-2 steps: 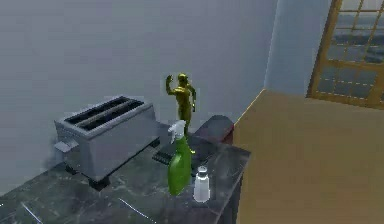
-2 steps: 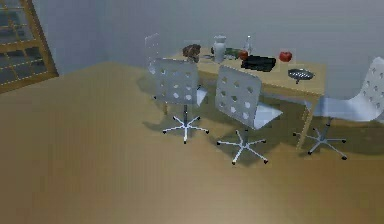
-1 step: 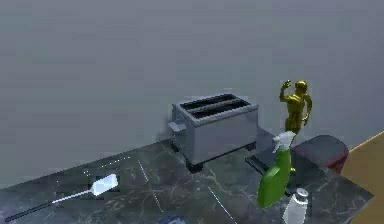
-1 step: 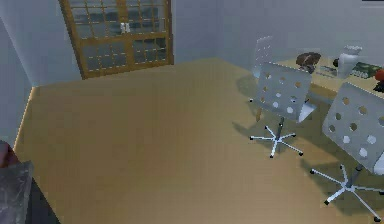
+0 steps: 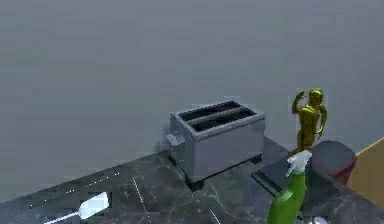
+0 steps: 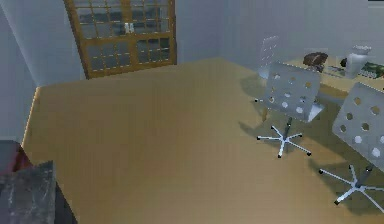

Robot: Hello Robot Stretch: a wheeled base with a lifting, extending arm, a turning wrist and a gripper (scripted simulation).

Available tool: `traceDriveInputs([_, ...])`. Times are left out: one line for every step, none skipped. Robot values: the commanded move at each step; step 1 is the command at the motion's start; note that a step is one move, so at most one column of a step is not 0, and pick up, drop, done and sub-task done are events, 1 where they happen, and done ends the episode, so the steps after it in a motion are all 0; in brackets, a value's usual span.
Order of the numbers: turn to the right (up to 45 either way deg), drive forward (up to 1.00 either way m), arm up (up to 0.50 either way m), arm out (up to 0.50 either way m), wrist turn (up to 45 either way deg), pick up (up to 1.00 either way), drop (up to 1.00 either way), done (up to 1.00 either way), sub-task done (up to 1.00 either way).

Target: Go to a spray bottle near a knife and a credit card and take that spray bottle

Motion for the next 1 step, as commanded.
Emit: traceDriveInputs([-45.0,0.0,0.0,0.0,0.0,0.0,0.0,0.0,0.0])
